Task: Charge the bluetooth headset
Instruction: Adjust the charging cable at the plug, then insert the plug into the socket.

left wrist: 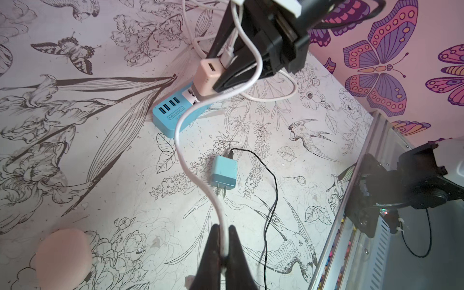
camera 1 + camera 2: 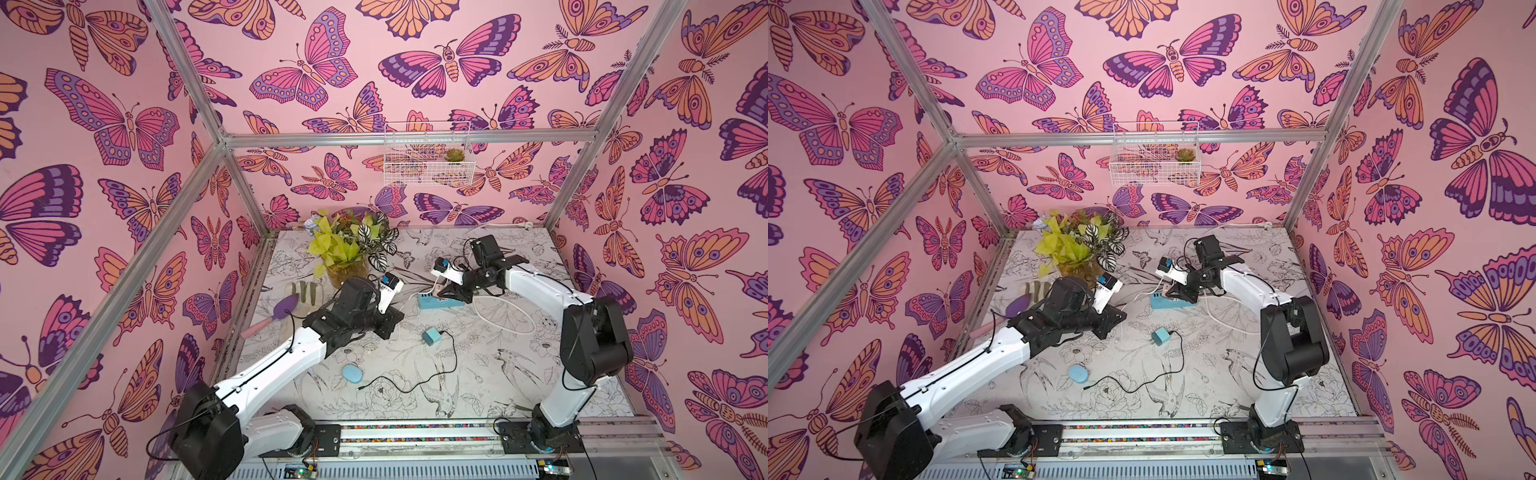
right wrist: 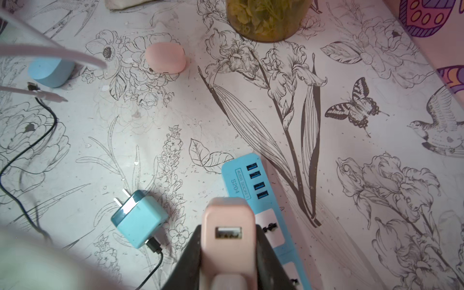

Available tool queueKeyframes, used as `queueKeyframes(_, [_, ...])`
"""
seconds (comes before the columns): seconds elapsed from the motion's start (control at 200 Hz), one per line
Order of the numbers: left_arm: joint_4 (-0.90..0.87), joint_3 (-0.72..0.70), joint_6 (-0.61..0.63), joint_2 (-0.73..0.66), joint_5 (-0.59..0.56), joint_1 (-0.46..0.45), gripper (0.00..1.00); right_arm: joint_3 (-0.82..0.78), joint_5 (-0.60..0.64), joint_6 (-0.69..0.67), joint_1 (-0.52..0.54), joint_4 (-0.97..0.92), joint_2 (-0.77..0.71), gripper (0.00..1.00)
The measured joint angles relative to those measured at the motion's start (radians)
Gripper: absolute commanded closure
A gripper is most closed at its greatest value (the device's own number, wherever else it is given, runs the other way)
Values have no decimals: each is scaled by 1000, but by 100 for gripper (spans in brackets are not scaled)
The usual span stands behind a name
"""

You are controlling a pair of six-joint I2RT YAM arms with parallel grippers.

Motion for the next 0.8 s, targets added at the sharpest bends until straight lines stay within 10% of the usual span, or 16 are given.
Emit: queueKeyframes(0.802, [-289,-68,-65,-7,-103,60,100,58,-55,-151,-63,-44,117,95])
